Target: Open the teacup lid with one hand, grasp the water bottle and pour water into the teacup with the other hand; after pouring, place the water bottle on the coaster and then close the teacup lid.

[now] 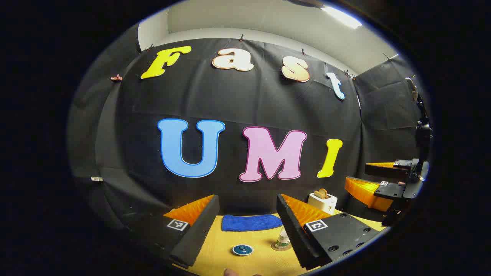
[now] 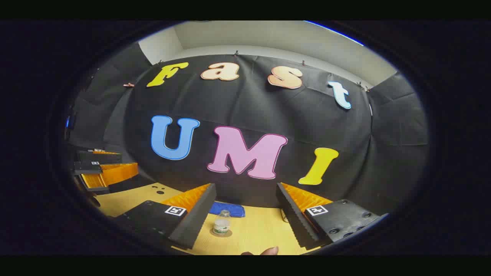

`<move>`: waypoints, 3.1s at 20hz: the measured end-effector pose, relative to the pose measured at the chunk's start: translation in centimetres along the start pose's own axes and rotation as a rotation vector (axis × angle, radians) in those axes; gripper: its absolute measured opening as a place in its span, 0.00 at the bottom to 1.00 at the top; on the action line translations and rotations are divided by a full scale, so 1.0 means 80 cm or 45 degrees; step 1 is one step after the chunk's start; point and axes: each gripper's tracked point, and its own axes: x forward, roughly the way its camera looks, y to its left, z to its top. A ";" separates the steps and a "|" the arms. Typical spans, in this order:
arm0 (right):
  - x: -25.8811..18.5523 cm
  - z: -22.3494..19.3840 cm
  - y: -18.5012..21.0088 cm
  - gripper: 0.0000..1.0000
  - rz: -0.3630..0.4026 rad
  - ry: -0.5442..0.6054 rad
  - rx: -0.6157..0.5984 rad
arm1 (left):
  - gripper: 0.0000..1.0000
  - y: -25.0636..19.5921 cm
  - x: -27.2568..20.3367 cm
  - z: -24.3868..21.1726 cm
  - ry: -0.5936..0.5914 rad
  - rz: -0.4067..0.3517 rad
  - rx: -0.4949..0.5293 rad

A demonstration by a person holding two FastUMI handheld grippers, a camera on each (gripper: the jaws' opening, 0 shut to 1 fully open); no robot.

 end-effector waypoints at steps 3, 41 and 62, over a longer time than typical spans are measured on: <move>0.001 -0.003 0.003 0.98 0.002 0.006 0.007 | 0.95 0.004 0.002 -0.003 0.008 0.007 0.013; 0.114 -0.265 0.041 0.98 0.061 0.101 0.026 | 0.90 0.025 0.150 -0.392 0.251 0.108 0.041; 0.123 -0.304 0.043 0.98 0.076 0.143 0.011 | 0.37 0.017 0.185 -0.464 0.380 0.105 0.174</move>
